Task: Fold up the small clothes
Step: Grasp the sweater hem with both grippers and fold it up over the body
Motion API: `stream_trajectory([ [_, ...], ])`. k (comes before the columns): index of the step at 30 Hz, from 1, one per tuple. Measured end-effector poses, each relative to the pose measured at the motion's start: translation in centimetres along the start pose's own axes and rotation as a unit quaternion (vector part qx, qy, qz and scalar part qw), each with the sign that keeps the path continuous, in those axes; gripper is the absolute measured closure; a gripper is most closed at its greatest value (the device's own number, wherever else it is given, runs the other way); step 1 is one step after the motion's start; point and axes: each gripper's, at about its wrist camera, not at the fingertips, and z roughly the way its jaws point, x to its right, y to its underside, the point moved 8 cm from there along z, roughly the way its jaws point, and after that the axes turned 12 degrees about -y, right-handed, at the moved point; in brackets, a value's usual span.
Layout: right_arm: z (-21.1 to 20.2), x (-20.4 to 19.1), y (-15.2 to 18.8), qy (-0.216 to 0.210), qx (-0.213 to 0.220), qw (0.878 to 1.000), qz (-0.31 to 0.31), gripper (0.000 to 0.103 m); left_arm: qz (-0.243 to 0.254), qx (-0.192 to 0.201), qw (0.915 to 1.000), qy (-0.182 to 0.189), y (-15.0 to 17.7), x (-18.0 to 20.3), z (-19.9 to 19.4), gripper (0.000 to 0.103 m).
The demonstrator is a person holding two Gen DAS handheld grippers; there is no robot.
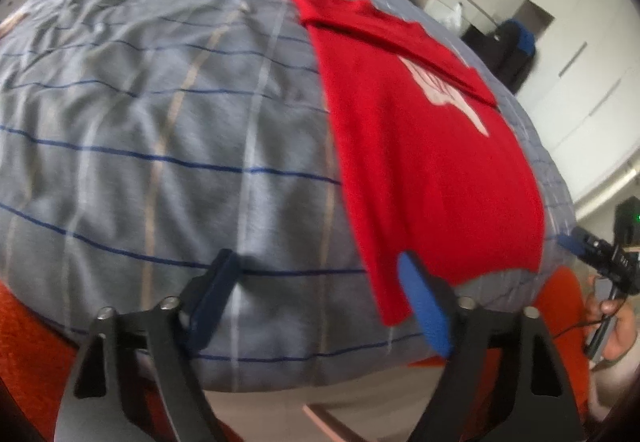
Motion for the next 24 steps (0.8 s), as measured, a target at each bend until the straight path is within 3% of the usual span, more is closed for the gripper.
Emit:
stream_trajectory([
  [3,1.7,-1.0,1.6,-0.035,-0.038,0.999,0.012,0.002,0.015,-0.007,0.9998,0.014,0.3,1.3,0.0,0.034],
  [8,4.0,-1.6,2.8,-0.043,-0.074,0.996,0.011,0.019,0.020,-0.044,0.9980,0.040,1.5,3.3,0.9,0.051],
  [9,4.5,-1.4,3.1,-0.040,-0.083,0.996,0.018,0.021,0.024,-0.055,0.9974,0.040,1.7,3.7,1.2,0.067],
  [10,4.9,-1.3,3.4,-0.041,-0.090,0.995,0.025,0.031,0.032,-0.064,0.9968,0.036,2.0,4.2,1.6,0.095],
  [12,5.7,-1.2,3.9,-0.052,-0.108,0.992,0.036,0.064,0.040,-0.067,0.9966,0.025,2.3,5.0,1.8,0.101],
  [13,5.9,-1.2,4.0,-0.053,-0.112,0.991,0.039,0.094,0.040,-0.060,0.9971,0.025,2.1,5.3,1.3,0.101],
  [14,5.9,-1.2,3.9,-0.051,-0.112,0.992,0.040,0.097,0.035,-0.054,0.9974,0.032,1.8,5.4,0.7,0.101],
  [18,4.0,-2.0,1.9,-0.065,-0.074,0.994,0.040,0.098,-0.006,-0.016,0.9978,0.064,-0.9,5.0,-2.5,0.101],
  [21,2.8,-2.4,-1.1,-0.069,-0.036,0.997,0.026,0.098,-0.027,0.020,0.9963,0.079,-5.7,4.9,-3.8,0.101],
  [24,3.4,-2.7,-5.8,-0.065,-0.001,0.998,0.001,0.098,-0.031,0.050,0.9960,0.067,-11.3,5.0,-3.3,0.101],
])
